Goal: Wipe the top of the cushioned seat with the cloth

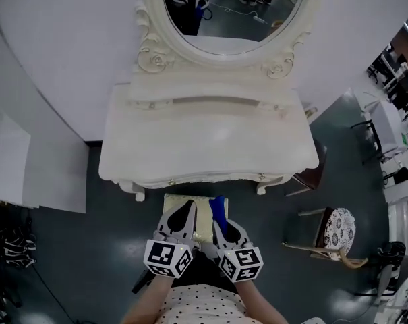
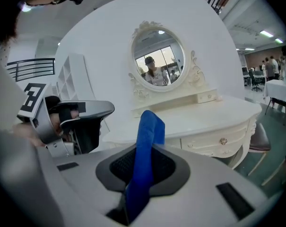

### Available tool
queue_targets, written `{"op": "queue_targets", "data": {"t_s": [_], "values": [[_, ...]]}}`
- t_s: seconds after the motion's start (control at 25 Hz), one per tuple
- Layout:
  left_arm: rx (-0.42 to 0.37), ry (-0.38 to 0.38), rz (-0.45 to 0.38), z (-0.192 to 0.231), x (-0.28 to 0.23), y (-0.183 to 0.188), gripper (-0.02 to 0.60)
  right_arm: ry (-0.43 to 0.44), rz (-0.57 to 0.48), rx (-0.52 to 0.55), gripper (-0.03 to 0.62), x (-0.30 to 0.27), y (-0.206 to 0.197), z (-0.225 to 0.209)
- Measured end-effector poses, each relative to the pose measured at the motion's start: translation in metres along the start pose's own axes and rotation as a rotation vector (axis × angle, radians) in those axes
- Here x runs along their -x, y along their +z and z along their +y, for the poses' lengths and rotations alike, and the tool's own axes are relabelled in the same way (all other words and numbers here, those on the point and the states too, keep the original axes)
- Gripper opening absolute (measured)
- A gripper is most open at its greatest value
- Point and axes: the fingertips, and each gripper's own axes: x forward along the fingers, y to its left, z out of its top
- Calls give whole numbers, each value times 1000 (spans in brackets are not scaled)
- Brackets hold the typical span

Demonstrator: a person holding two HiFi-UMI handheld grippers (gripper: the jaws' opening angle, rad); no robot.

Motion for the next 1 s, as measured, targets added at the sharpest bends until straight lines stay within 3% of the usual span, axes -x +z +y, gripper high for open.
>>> {"op": "queue_targets", "data": {"t_s": [0.44,0.8,1.0], "values": [[-85,-135,-48,-65,26,41,-2,-7,-157,-19,61,59,46,9],[-157,-171,-80,-80,60,37,-2,29,-220,14,61,83,53,16],[-170,-184,-63,-87,66,27,-2,3,-244,39,61,89,59,6]]}}
